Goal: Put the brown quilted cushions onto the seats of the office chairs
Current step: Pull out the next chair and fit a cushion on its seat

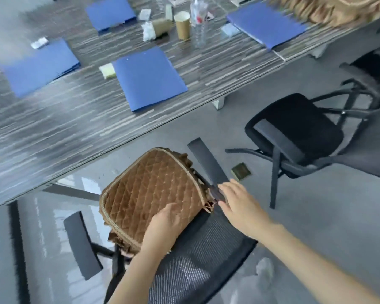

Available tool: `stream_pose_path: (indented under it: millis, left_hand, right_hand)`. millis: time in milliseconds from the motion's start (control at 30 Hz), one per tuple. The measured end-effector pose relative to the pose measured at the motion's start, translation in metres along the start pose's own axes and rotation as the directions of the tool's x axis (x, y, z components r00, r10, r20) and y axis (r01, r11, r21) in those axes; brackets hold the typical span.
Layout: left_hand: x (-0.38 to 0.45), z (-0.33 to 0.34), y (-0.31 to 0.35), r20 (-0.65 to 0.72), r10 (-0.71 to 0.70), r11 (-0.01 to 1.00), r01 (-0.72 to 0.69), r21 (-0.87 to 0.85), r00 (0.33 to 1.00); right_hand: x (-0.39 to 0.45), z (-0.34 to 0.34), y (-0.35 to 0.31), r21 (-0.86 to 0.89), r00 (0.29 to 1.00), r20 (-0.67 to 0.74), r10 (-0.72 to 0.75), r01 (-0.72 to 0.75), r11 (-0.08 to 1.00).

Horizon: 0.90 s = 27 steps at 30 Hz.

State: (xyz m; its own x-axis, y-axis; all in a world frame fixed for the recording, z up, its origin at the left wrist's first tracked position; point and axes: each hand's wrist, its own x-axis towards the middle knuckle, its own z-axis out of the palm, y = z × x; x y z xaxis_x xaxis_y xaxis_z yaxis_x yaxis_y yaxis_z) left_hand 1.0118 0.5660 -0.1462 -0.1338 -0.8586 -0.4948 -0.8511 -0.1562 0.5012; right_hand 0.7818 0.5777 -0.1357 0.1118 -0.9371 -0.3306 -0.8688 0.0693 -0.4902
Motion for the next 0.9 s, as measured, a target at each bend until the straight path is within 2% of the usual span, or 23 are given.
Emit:
stream_pose_path:
  millis: [133, 300, 400, 533, 767, 900]
  left_hand:
    - [-0.035, 0.036, 0.086, -0.020, 0.128, 0.990, -0.129, -0.055, 0.992]
    - [-0.068, 0.098, 0.193, -0.002, 0.197, 0.976, -0.197, -0.094, 0.980]
    - [-0.074, 0.151, 0.260, 0.019, 0.268, 0.959, -0.265, -0.102, 0.963]
    - [-0.075, 0.203, 0.357, 0.161, 0.357, 0.934, -0.354, -0.049, 0.920]
    - [-0.033, 0.240, 0.490, 0.168, 0.474, 0.880, -0.470, -0.066, 0.864]
    - [0.004, 0.261, 0.566, 0.138, 0.485, 0.874, -0.471, -0.121, 0.863]
  right_hand:
    - [-0.085, -0.037, 0.058, 0.084, 0.988, -0.073, 0.133, -0.127, 0.988]
    - [-0.181, -0.080, 0.137, 0.214, 0.931, -0.192, 0.309, -0.268, 0.939]
    - [-0.231, -0.107, 0.192, 0.307, 0.864, -0.263, 0.429, -0.346, 0.886]
    - [-0.279, -0.142, 0.265, 0.411, 0.760, -0.328, 0.560, -0.419, 0.810]
    - [-0.296, -0.212, 0.366, 0.459, 0.630, -0.416, 0.656, -0.478, 0.749]
    - [-0.275, -0.267, 0.429, 0.459, 0.626, -0.424, 0.655, -0.474, 0.751]
